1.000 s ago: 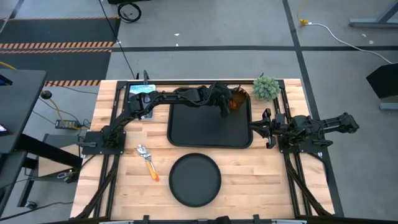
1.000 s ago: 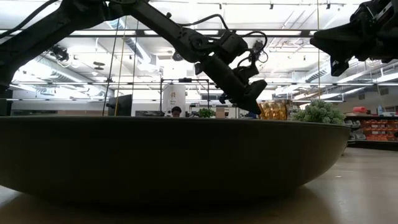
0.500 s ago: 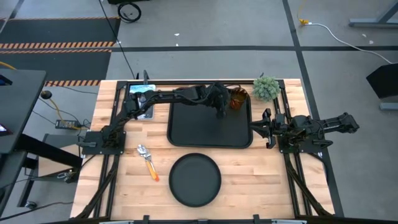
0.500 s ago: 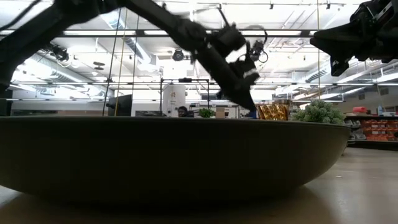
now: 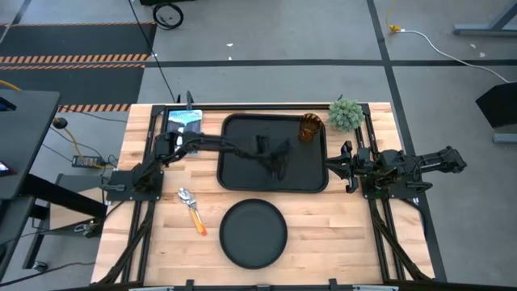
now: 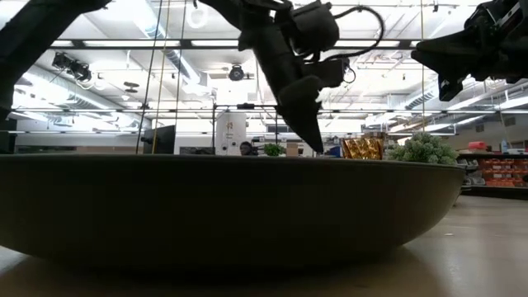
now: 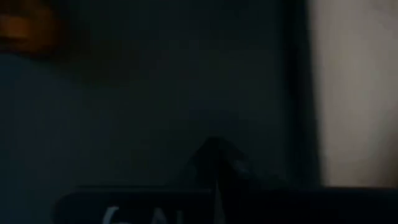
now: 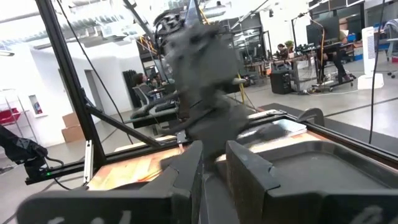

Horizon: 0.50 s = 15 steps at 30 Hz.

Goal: Pick and place plate/cup/fork/spoon on tray
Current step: Put the black plate on the black serving tray

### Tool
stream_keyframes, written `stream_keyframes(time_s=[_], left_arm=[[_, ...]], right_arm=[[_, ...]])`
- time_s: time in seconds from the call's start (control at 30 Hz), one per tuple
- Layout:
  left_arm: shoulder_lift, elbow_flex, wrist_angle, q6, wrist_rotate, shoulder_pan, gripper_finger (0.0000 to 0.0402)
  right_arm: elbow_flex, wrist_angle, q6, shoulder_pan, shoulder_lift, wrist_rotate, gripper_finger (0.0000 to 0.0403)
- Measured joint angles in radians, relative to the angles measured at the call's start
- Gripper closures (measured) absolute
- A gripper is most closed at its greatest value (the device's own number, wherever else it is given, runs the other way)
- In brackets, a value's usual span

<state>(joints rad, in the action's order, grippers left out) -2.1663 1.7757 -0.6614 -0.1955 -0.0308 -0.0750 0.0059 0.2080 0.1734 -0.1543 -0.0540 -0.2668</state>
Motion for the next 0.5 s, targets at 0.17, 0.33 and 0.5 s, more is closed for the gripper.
stream_keyframes(time_s=[0.17, 0.33, 0.5], left_arm=[[0.050, -0.145, 0.126, 0.011, 0.001, 0.068, 0.0390], [0.112, -0.275, 0.242, 0.064, -0.001, 0.122, 0.0390], [0.168, -0.359, 0.329, 0.107, 0.002, 0.169, 0.0390]], right_arm=[[0.000, 0.000, 0.000, 0.000, 0.000, 0.000, 0.0325], [0.000, 0.005, 0.000, 0.000, 0.000, 0.000, 0.0325], [0.000, 0.008, 0.000, 0.000, 0.001, 0.000, 0.0325]])
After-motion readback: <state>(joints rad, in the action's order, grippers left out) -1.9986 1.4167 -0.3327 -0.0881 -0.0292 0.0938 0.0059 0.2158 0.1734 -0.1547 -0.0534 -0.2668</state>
